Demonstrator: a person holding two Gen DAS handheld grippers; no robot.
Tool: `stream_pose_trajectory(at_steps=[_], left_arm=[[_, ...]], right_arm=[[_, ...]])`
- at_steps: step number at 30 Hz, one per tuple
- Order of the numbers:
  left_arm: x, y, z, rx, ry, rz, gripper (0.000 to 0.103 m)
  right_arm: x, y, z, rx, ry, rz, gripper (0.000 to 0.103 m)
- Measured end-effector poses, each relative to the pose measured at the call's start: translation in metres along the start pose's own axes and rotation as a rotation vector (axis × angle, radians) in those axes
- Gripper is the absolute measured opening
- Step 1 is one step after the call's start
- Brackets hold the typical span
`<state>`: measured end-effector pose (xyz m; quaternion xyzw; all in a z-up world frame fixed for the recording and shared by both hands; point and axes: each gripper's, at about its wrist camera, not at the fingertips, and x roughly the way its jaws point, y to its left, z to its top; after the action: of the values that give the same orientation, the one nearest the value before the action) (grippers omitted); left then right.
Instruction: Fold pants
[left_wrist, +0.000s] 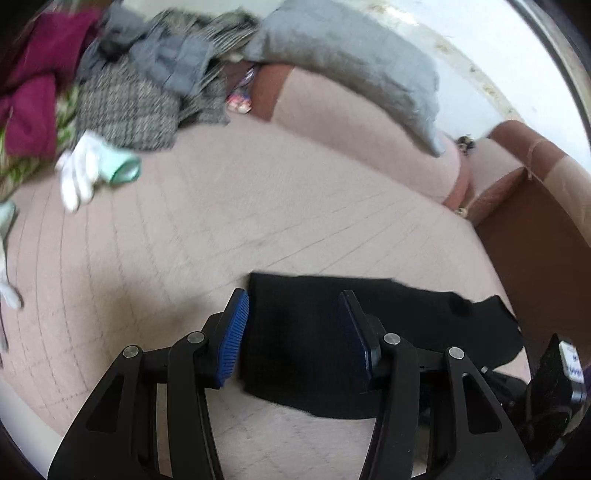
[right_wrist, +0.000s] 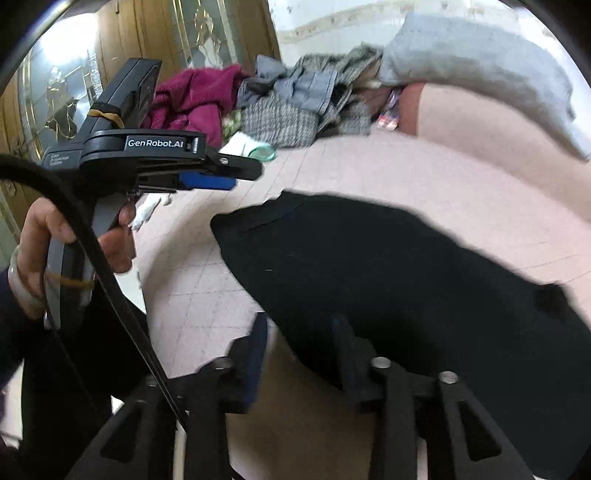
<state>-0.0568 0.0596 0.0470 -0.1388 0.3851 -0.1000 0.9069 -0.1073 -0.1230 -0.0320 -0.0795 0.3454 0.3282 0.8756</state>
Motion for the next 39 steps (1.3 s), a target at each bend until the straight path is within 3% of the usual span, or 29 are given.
stream_pose_trajectory(at_steps=[4, 7, 10, 13, 17, 19, 21, 24, 28, 31, 33, 36, 39], left_arm=[[0.010, -0.032, 0.003, 0.075, 0.021, -0.030, 0.050], [0.029, -0.053, 0.008, 0.106, 0.067, -0.064, 0.050], [0.048, -0.073, 0.006, 0.131, 0.105, -0.072, 0.050], [0.065, -0.081, 0.003, 0.131, 0.135, -0.066, 0.050], [0.086, -0.084, -0.009, 0.144, 0.181, -0.021, 0.050], [0.090, -0.078, -0.014, 0.148, 0.192, -0.013, 0.050], [0.090, -0.073, -0.017, 0.139, 0.187, -0.034, 0.050], [0.094, -0.071, -0.017, 0.119, 0.186, -0.042, 0.050], [0.095, -0.081, -0.017, 0.146, 0.178, -0.013, 0.050], [0.096, -0.080, -0.019, 0.151, 0.170, -0.009, 0.050], [0.096, -0.080, -0.020, 0.153, 0.164, -0.007, 0.050], [0.092, -0.081, -0.019, 0.144, 0.143, -0.026, 0.050], [0.081, -0.084, -0.016, 0.129, 0.094, -0.075, 0.050]], right_arm=[[-0.045, -0.037, -0.013, 0.073, -0.061, -0.079, 0.036], [-0.070, -0.077, -0.017, 0.135, -0.077, -0.184, 0.039], [-0.079, -0.117, -0.010, 0.175, -0.085, -0.266, 0.044], [-0.073, -0.143, 0.001, 0.189, -0.070, -0.269, 0.048], [-0.042, -0.153, 0.010, 0.171, 0.007, -0.197, 0.047], [-0.024, -0.154, 0.008, 0.169, 0.093, -0.174, 0.021], [-0.032, -0.141, 0.009, 0.106, 0.078, -0.200, 0.014], [-0.047, -0.135, 0.012, 0.090, 0.025, -0.259, 0.014], [-0.012, -0.146, -0.004, 0.164, 0.115, -0.278, 0.014], [-0.019, -0.146, -0.006, 0.193, 0.069, -0.265, 0.019], [-0.029, -0.151, -0.008, 0.225, 0.079, -0.253, 0.031], [-0.060, -0.158, -0.013, 0.262, 0.032, -0.275, 0.033], [-0.096, -0.166, -0.025, 0.293, -0.005, -0.368, 0.035]])
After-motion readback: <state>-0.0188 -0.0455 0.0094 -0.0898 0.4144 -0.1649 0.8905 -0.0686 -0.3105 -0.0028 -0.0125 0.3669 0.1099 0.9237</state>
